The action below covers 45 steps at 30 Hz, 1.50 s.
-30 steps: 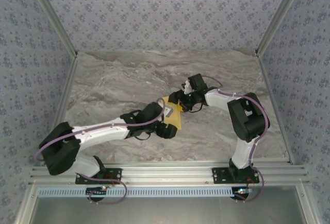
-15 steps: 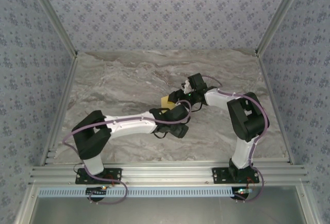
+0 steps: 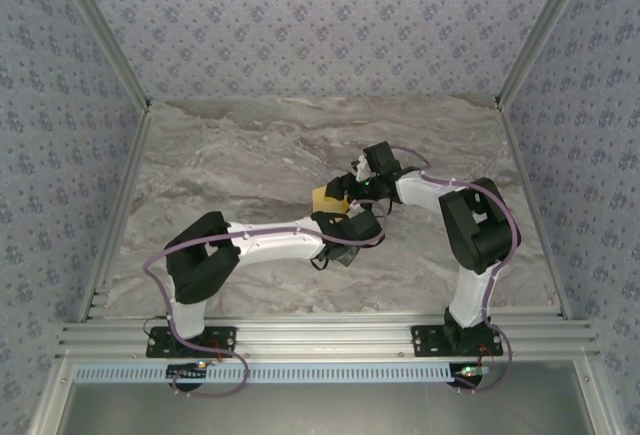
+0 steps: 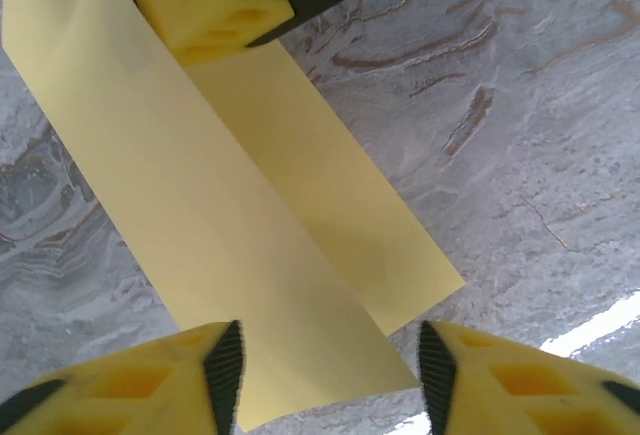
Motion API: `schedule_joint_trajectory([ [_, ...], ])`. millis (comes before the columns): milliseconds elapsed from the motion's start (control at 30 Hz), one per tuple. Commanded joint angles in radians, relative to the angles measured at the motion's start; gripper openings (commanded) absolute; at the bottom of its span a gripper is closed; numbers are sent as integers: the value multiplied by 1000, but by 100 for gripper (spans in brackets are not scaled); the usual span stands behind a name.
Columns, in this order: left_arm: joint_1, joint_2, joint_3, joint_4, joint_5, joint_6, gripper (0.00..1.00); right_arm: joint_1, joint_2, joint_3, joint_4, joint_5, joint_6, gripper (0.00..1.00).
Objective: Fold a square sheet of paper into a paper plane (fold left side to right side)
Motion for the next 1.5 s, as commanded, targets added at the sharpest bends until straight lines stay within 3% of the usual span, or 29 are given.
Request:
schedule_joint_trajectory([
  [0, -23, 0, 21, -11, -44, 30, 41, 1, 13, 25, -43, -7, -6, 57],
  [267, -34, -28, -4, 10, -36, 32, 12, 0, 17, 38, -66, 1, -22, 56],
  [433, -34, -41, -11, 20, -22, 31, 1, 1, 15, 44, -77, 4, -32, 57],
  [900, 12, -129, -85, 94, 98, 11, 0, -29, -21, 57, -64, 2, -55, 64],
  [1133, 76, -193, -163, 186, 246, 11, 0, -89, -100, 30, -39, 15, -67, 79],
  [1333, 145, -240, -226, 272, 406, 3, 0, -153, -212, -66, -18, 34, -89, 83],
  [1467, 199, -270, -259, 293, 507, 6, 0, -157, -276, -115, -106, 96, -178, 79],
])
